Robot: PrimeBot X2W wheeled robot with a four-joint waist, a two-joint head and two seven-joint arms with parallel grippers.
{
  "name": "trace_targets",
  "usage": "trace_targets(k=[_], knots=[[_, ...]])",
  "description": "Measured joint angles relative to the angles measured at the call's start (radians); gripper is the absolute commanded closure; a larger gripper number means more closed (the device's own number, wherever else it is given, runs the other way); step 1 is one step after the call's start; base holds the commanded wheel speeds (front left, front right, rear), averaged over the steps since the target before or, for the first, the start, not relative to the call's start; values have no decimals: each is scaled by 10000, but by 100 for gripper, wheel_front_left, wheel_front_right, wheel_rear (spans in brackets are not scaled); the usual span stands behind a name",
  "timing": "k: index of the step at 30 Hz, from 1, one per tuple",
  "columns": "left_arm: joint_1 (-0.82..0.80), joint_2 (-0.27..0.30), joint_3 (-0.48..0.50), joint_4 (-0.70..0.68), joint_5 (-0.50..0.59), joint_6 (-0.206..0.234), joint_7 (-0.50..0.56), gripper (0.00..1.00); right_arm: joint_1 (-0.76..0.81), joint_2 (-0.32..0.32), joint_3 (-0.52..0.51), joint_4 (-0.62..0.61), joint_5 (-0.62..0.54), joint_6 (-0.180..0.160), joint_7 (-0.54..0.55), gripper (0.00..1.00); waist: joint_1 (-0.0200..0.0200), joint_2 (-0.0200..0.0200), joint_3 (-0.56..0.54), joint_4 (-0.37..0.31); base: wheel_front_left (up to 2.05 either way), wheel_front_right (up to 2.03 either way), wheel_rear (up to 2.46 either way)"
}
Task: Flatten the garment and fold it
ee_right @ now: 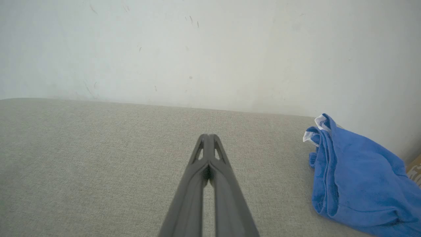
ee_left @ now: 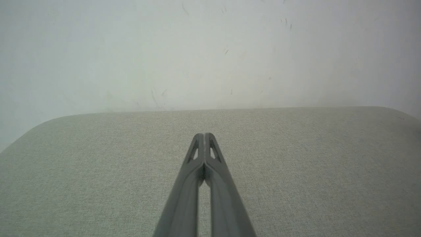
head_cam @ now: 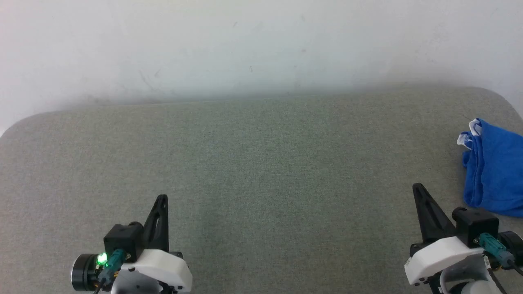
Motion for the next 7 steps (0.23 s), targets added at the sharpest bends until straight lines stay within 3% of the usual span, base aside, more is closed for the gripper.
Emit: trace_targets(k=[7], knots=[[-46, -52, 90, -12, 115, -73, 111, 100, -5, 0, 73, -69, -63, 0, 163, 100, 0, 0, -34, -19, 0, 0, 0]])
